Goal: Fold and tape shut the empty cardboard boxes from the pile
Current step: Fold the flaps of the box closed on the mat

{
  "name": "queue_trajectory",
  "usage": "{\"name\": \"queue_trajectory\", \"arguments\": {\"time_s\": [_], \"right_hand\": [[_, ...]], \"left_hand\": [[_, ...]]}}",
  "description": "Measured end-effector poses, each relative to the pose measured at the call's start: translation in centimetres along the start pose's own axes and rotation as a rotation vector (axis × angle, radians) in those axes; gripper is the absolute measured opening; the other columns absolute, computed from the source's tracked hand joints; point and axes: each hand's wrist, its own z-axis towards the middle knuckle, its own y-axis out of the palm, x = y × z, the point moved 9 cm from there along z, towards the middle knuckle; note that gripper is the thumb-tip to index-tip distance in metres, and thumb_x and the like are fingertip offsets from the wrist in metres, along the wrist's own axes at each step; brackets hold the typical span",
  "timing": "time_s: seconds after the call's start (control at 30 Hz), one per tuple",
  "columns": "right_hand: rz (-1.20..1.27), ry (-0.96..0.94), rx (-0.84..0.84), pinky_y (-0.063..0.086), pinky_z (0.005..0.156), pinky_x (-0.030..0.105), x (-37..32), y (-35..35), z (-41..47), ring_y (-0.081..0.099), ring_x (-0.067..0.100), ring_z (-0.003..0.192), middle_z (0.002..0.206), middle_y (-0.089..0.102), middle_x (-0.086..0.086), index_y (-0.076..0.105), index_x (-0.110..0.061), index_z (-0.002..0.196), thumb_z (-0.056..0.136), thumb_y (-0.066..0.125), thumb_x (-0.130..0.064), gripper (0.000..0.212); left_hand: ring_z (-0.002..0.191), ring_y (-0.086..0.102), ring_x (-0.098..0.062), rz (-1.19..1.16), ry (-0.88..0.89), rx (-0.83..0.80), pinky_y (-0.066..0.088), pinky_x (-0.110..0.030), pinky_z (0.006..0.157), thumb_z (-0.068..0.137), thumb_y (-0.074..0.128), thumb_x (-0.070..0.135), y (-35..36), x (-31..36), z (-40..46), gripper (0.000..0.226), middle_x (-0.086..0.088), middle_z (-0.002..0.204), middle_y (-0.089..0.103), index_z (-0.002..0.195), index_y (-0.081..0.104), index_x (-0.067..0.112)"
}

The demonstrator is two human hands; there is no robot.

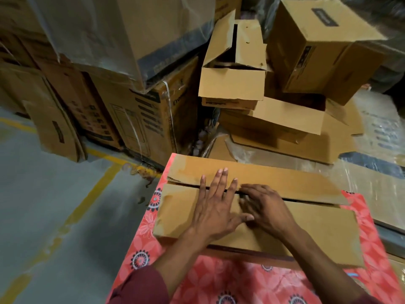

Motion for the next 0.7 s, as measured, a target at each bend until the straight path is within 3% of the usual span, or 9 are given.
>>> {"name": "queue_trajectory", "arguments": {"time_s": [0.17,0.37,0.53,0.63,0.7], "right_hand": [[0.094,0.006,0.027,0.034,0.107,0.01,2.6,1.9,-2.0,0.064,0.02,0.122,0.137,0.067,0.0,0.073,-0.018,0.122,0.097,0.064,-0.029,0.028],[0.112,-0.031,0.133,0.043,0.113,0.029,2.7,3.0,-3.2,0.057,0.015,0.132,0.141,0.064,-0.001,0.072,-0.019,0.123,0.102,0.059,-0.028,0.027],[0.12,-0.035,0.134,0.039,0.114,0.026,2.7,3.0,-3.0,0.058,0.015,0.132,0.139,0.066,0.0,0.074,-0.017,0.121,0.101,0.056,-0.029,0.03],[0.103,-0.03,0.127,0.037,0.114,0.024,2.6,2.9,-3.0,0.058,0.016,0.132,0.139,0.066,0.001,0.074,-0.017,0.121,0.101,0.055,-0.028,0.03],[0.109,-0.016,0.118,0.039,0.113,0.025,2.8,2.8,-3.0,0.059,0.017,0.131,0.138,0.067,0.002,0.074,-0.016,0.121,0.1,0.056,-0.025,0.03]], "left_hand": [[0.162,-0.004,-0.022,-0.004,-0.061,-0.224,-0.008,-0.053,0.128,0.099,0.018,0.077,3.7,-1.7,-0.6,0.087,-0.01,0.175,0.004,0.167,0.015,0.022],[0.161,-0.011,-0.02,0.045,-0.225,-0.258,-0.01,-0.053,0.127,0.081,-0.01,0.087,2.7,-6.5,-2.5,0.112,-0.006,0.174,-0.01,0.167,0.001,0.016],[0.161,-0.008,-0.024,0.04,-0.454,-0.254,-0.006,-0.058,0.126,0.081,-0.002,0.093,1.2,-13.3,-5.3,0.119,-0.009,0.174,-0.008,0.166,0.001,0.01],[0.16,-0.013,-0.03,0.167,-0.502,-0.287,-0.021,-0.066,0.117,0.085,-0.003,0.091,0.7,-12.2,-5.1,0.117,-0.017,0.173,-0.006,0.165,0.002,0.007],[0.16,-0.015,-0.032,0.215,-0.426,-0.29,-0.03,-0.066,0.109,0.086,-0.004,0.09,0.8,-8.8,-3.9,0.115,-0.019,0.173,-0.005,0.165,0.004,0.006]]}}
